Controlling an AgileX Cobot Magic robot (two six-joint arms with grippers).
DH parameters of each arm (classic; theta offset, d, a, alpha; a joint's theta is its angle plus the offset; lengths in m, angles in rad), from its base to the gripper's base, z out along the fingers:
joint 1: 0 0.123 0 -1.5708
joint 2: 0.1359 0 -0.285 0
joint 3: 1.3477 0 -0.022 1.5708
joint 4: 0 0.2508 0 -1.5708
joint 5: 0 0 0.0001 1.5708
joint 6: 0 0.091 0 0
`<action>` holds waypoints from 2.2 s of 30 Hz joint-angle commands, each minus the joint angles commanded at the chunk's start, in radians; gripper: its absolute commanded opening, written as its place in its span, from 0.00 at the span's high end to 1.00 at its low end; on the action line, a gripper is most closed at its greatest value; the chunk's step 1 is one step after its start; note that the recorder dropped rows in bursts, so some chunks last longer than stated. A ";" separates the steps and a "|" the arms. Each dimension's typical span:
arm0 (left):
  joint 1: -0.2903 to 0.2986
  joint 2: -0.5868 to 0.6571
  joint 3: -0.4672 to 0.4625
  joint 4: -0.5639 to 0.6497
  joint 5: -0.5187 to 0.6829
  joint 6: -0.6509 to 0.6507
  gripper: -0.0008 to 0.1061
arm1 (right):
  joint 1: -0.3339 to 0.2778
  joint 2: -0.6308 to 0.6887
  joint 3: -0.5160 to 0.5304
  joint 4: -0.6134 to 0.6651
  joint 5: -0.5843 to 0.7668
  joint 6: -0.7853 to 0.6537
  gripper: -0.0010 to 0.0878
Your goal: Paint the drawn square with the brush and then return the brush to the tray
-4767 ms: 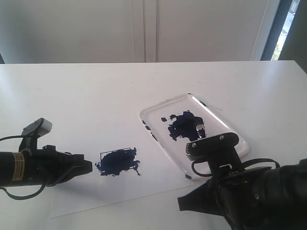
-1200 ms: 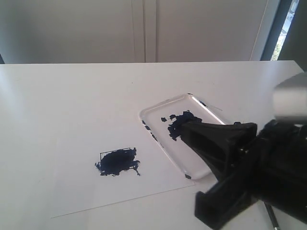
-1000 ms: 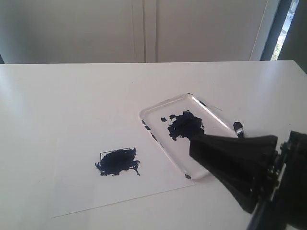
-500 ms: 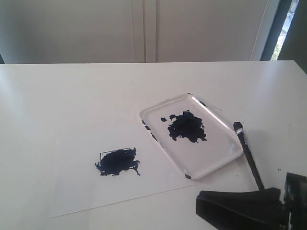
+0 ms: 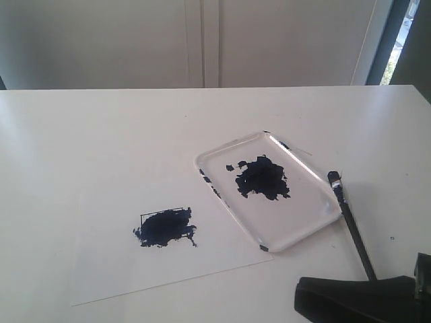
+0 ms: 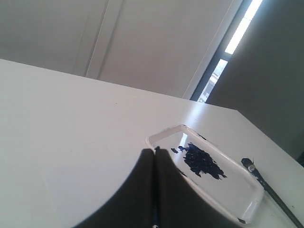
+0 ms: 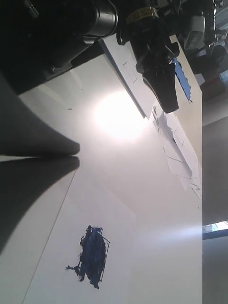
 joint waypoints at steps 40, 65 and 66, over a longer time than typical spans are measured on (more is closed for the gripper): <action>0.000 0.000 0.000 0.000 0.000 0.000 0.99 | -0.375 -0.441 0.186 0.136 -0.092 0.019 0.99; 0.000 0.000 0.000 0.000 -0.001 0.000 0.99 | -0.751 -0.441 0.186 0.136 -0.083 0.026 0.99; 0.000 0.000 0.000 0.000 -0.001 0.000 0.99 | -0.751 -0.441 0.186 0.136 -0.083 0.026 0.99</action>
